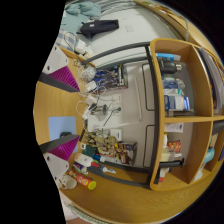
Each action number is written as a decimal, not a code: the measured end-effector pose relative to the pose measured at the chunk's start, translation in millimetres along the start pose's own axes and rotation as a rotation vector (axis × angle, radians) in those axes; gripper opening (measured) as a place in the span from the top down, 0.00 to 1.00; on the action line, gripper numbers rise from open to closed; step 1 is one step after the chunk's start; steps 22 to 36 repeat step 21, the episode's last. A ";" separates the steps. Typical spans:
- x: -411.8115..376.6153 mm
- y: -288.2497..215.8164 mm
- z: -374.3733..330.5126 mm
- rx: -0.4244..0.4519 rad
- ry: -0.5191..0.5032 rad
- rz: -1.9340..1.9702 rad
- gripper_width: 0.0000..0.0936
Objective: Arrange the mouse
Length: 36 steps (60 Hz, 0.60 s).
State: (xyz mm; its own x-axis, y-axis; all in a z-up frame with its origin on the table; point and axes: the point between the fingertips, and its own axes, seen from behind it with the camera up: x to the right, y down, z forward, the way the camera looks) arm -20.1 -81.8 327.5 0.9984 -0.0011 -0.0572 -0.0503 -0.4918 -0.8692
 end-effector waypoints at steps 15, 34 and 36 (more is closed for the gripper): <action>-18.7 24.3 -21.7 -0.028 0.002 -0.022 0.08; -23.4 24.7 -26.8 -0.018 -0.004 -0.024 0.08; -23.4 24.7 -26.8 -0.018 -0.004 -0.024 0.08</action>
